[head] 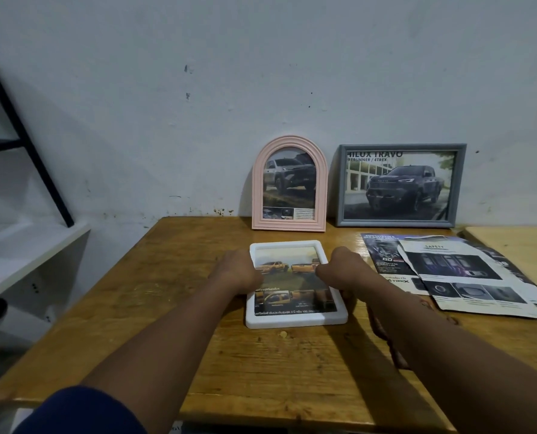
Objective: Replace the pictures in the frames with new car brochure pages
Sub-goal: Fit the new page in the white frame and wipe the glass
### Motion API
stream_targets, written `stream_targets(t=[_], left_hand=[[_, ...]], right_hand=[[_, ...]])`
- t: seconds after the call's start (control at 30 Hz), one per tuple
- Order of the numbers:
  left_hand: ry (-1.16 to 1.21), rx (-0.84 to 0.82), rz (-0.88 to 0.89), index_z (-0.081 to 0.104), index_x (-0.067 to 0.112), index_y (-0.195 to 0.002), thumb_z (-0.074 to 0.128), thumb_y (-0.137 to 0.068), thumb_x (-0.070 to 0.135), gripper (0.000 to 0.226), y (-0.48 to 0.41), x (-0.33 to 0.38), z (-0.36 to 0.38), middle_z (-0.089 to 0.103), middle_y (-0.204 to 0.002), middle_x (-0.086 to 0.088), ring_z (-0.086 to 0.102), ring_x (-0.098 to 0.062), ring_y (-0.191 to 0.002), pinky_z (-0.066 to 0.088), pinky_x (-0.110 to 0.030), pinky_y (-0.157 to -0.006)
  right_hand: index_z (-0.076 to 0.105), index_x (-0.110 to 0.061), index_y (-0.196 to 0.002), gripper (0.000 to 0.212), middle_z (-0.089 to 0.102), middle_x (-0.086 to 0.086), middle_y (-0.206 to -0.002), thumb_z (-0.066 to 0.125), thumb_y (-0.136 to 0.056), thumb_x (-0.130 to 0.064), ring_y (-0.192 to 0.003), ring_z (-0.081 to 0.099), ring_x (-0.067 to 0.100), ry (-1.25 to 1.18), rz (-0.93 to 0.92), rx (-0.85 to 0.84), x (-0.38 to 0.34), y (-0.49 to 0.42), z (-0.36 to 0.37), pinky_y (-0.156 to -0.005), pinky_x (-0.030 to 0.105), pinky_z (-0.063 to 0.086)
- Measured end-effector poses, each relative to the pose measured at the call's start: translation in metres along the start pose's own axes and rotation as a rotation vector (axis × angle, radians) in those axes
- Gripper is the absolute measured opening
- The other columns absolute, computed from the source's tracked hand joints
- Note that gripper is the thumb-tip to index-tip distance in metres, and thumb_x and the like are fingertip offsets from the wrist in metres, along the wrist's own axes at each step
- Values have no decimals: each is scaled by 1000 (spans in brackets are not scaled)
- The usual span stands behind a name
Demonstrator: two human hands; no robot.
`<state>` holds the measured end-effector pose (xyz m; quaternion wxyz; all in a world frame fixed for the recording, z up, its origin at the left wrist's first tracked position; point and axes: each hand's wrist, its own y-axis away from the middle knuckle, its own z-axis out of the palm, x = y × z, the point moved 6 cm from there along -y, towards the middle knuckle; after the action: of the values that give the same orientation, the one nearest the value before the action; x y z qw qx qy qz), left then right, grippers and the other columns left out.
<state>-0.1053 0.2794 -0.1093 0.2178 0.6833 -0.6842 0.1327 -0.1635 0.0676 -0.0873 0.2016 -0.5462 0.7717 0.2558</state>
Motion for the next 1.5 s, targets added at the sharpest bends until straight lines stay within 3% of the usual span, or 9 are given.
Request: stream_targets(t=[0.17, 0.33, 0.47, 0.6, 0.73, 0.9, 1.1, 1.33, 1.5], left_hand=[[325, -13, -37, 61, 16, -120, 64, -94, 31, 31, 2, -3, -4, 69, -107, -6, 70, -25, -93, 61, -45, -82], [537, 60, -44, 62, 18, -110, 59, -97, 34, 21, 2, -15, -21, 71, -99, -6, 73, -25, -87, 62, -47, -79], [524, 231, 57, 63, 20, -109, 56, -101, 27, 13, -4, -21, -51, 69, -98, -2, 69, -17, -83, 54, -31, -62], [510, 369, 128, 55, 16, -138, 57, -94, 40, 50, -12, -30, -83, 59, -130, -9, 64, -25, -107, 60, -38, -82], [467, 518, 148, 33, 15, -156, 61, -100, 23, 63, -12, -43, -100, 38, -148, -6, 52, -26, -126, 52, -29, -91], [515, 578, 172, 23, 23, -158, 66, -97, 20, 75, -29, -64, -106, 25, -157, 3, 41, -24, -138, 50, -36, -102], [533, 617, 166, 22, 27, -156, 72, -91, 19, 83, -76, -91, -119, 27, -155, 6, 41, -24, -139, 52, -44, -103], [514, 565, 135, 20, 28, -157, 70, -93, 21, 82, -132, -109, -116, 27, -156, 5, 43, -24, -138, 52, -44, -103], [501, 528, 133, 10, 33, -159, 68, -94, 22, 88, -160, -105, -111, 24, -162, 3, 39, -27, -141, 51, -47, -104]], right_hand=[[52, -15, -103, 23, 62, 5, -99, 66, -89, -27, -90, 64, 24, -77, -75, 62, -14, -1, -4, -81, 41, 59], [60, -12, -112, 29, 64, 5, -101, 68, -88, -26, -91, 67, 24, -139, -195, 119, -44, -1, -12, -78, 41, 61], [62, -12, -110, 27, 66, 7, -102, 67, -86, -24, -88, 67, 23, -231, -340, 166, -73, 0, -20, -74, 44, 61], [53, -18, -126, 41, 56, 4, -116, 68, -88, -18, -101, 61, 23, -328, -468, 198, -99, -1, -21, -79, 37, 59], [46, -24, -136, 54, 52, 1, -131, 68, -88, -13, -114, 53, 18, -373, -551, 172, -120, -10, -6, -79, 23, 51], [34, -28, -146, 71, 43, -2, -148, 71, -86, -17, -134, 45, 24, -377, -575, 143, -143, -30, 24, -100, 47, 52], [21, -27, -153, 83, 32, -2, -156, 69, -86, -17, -143, 35, 26, -389, -602, 100, -176, -66, 54, -107, 53, 43], [23, -25, -150, 74, 39, -2, -147, 66, -90, -22, -135, 40, 18, -321, -584, 115, -192, -112, 81, -107, 37, 43], [24, -24, -149, 67, 41, 0, -142, 61, -93, -21, -129, 44, 16, -260, -549, 189, -196, -131, 83, -96, 23, 38]])
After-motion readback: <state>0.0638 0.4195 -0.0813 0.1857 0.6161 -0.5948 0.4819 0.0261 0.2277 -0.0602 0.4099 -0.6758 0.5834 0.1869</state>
